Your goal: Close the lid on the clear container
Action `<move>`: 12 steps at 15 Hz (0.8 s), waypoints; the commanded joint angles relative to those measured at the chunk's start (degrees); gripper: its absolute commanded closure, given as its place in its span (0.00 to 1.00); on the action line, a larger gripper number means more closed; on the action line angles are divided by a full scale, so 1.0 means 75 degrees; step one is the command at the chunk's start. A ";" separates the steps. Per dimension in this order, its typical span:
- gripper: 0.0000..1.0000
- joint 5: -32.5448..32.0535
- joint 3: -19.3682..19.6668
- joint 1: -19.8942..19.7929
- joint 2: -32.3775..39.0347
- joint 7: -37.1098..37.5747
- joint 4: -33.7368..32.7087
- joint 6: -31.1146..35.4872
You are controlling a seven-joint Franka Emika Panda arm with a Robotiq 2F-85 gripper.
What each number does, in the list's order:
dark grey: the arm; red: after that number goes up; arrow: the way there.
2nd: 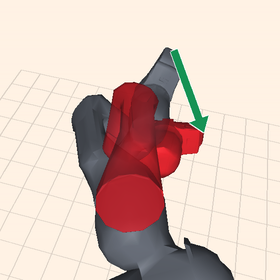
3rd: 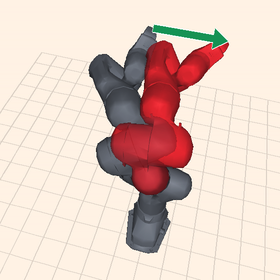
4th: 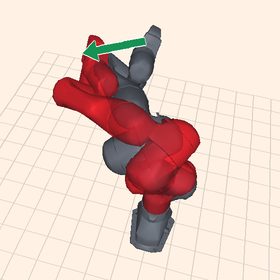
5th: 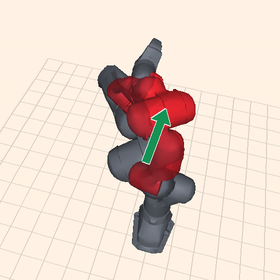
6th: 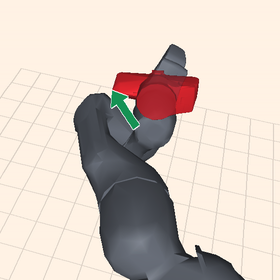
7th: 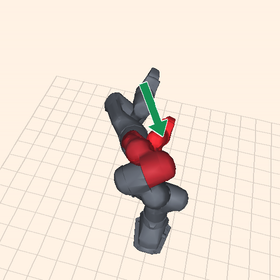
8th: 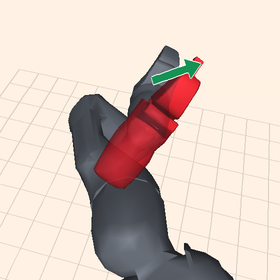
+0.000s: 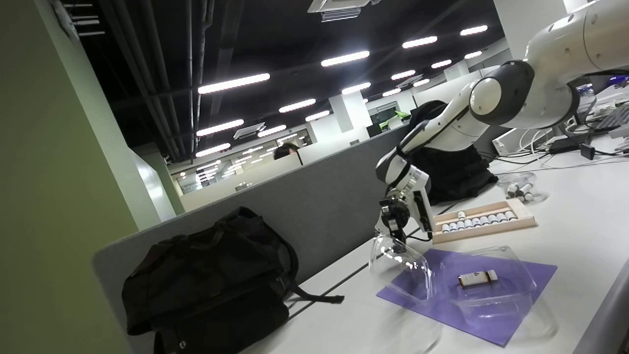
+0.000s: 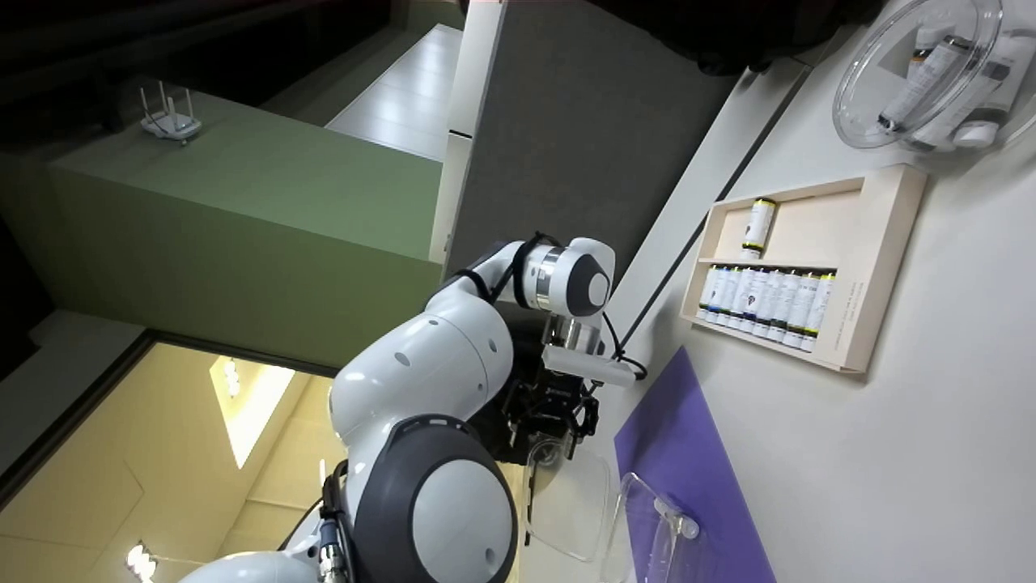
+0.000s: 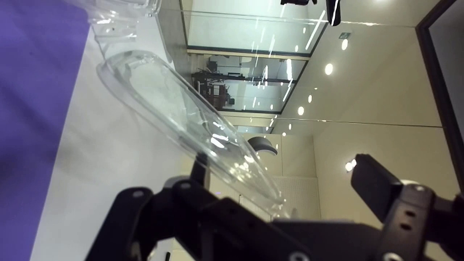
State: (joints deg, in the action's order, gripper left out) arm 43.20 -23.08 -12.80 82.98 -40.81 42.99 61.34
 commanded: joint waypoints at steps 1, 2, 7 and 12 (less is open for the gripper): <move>0.00 -0.0080 0.0096 0.0183 0.0076 0.0682 0.0024 -0.0268; 0.00 -0.0122 0.0133 0.0227 0.0079 0.0759 0.0056 -0.0300; 0.00 -0.0552 0.0451 0.0401 -0.0408 0.0677 0.0676 -0.0302; 0.00 -0.1334 0.0754 0.0533 -0.1329 0.0063 0.1529 0.0133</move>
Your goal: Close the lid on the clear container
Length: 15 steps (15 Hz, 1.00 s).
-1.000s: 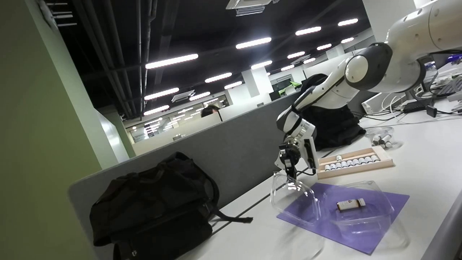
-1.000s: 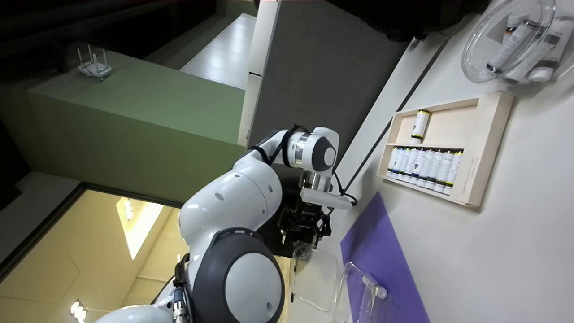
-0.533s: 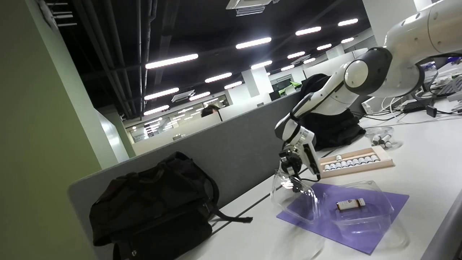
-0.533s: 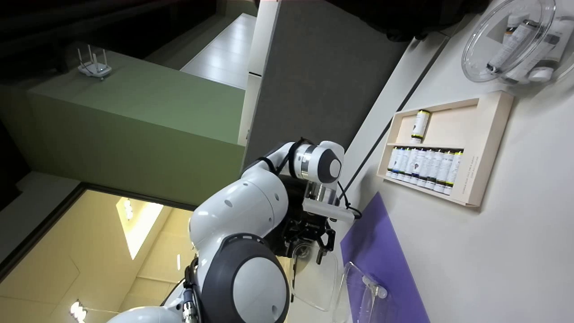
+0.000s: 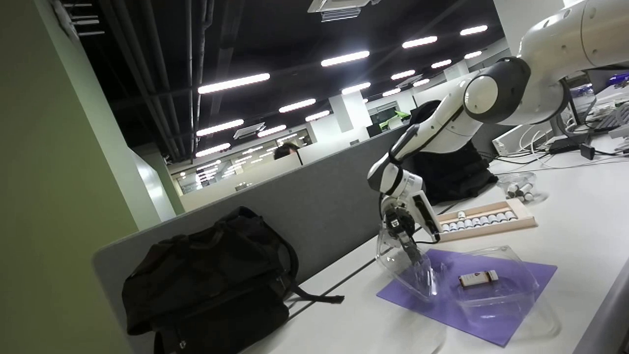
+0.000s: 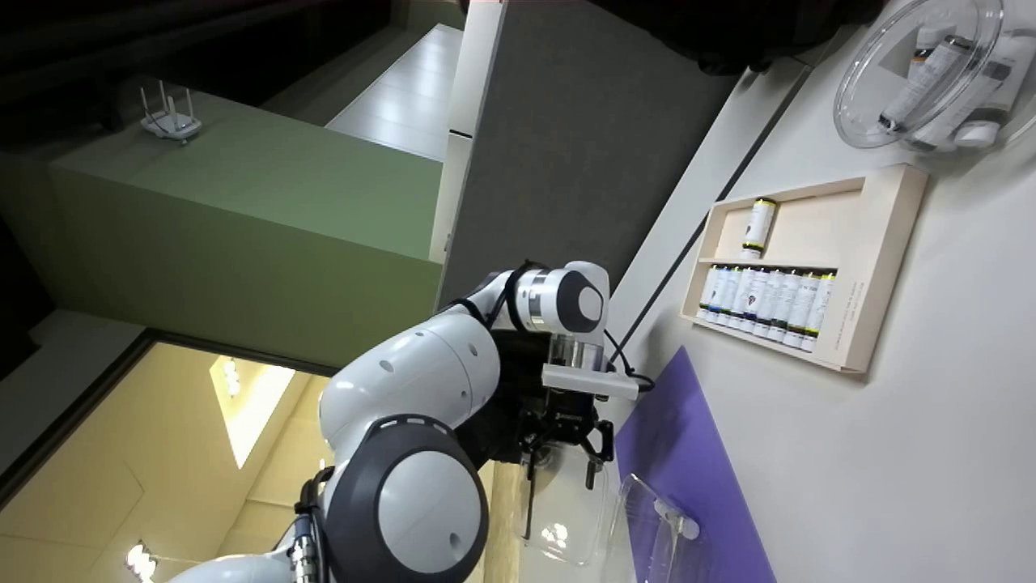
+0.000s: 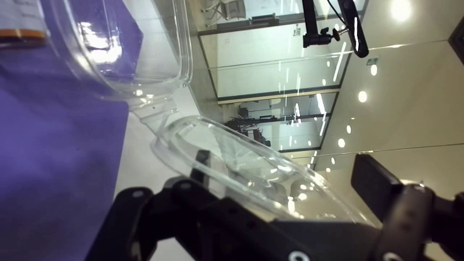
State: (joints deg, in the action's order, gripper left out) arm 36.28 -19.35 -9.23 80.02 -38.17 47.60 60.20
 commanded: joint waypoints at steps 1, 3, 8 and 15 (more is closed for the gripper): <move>0.00 -0.0519 0.0271 0.0058 -0.1185 -0.0446 0.1167 0.0408; 0.00 -0.0695 0.0245 0.0028 -0.1725 -0.0828 0.1724 0.0733; 0.00 -0.0570 0.0127 -0.0186 -0.2913 -0.1473 0.3118 0.1124; 0.00 -0.0278 0.0802 -0.0075 -0.4448 -0.1980 0.5260 0.1216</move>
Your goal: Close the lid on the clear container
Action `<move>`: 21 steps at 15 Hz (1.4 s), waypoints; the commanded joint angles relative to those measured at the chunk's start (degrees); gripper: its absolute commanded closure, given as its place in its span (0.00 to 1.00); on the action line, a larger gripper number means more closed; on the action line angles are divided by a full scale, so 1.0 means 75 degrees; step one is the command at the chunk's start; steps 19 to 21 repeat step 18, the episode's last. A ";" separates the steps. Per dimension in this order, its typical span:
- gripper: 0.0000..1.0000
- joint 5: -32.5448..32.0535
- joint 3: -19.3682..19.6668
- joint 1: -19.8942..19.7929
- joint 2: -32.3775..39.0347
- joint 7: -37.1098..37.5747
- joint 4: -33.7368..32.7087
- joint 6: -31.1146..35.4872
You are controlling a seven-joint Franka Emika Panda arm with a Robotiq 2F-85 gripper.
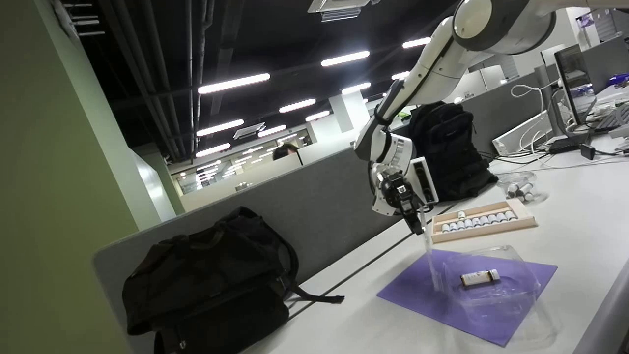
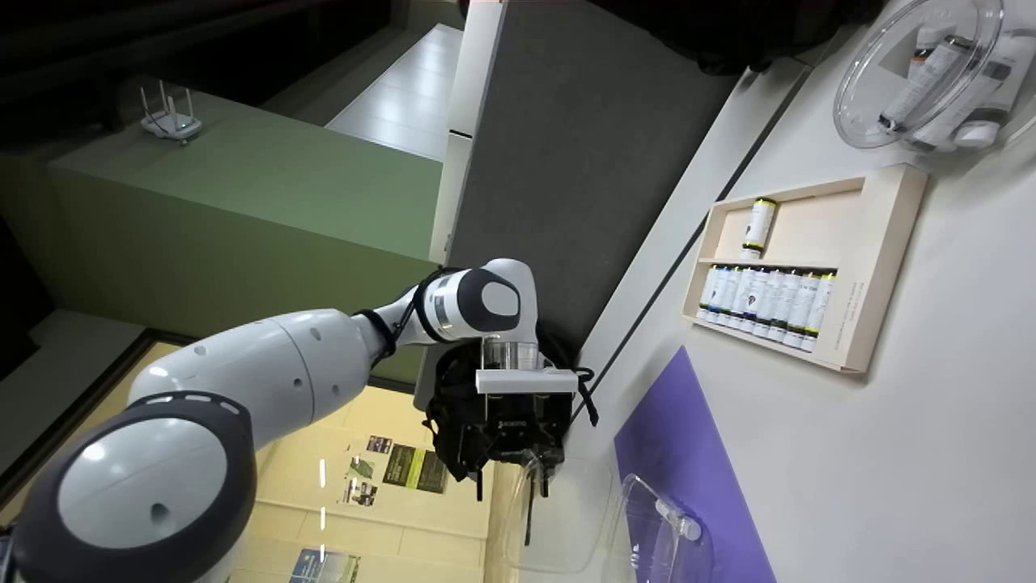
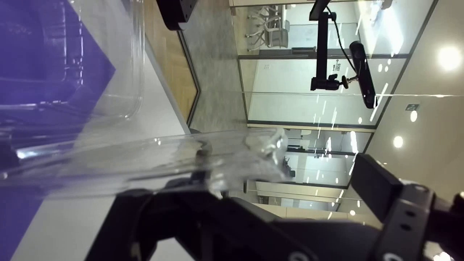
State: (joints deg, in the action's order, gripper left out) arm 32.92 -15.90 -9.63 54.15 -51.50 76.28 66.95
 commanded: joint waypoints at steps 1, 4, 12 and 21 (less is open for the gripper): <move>0.00 0.0183 0.0457 -0.0013 -0.1223 -0.0230 0.1814 0.0368; 0.00 0.0274 0.0844 -0.0025 -0.1846 -0.0368 0.2933 0.0678; 0.00 0.0462 0.1735 0.0035 -0.3820 -0.0873 0.5744 0.1269; 0.00 0.0286 0.1938 0.0263 -0.4504 -0.0784 0.5882 0.1474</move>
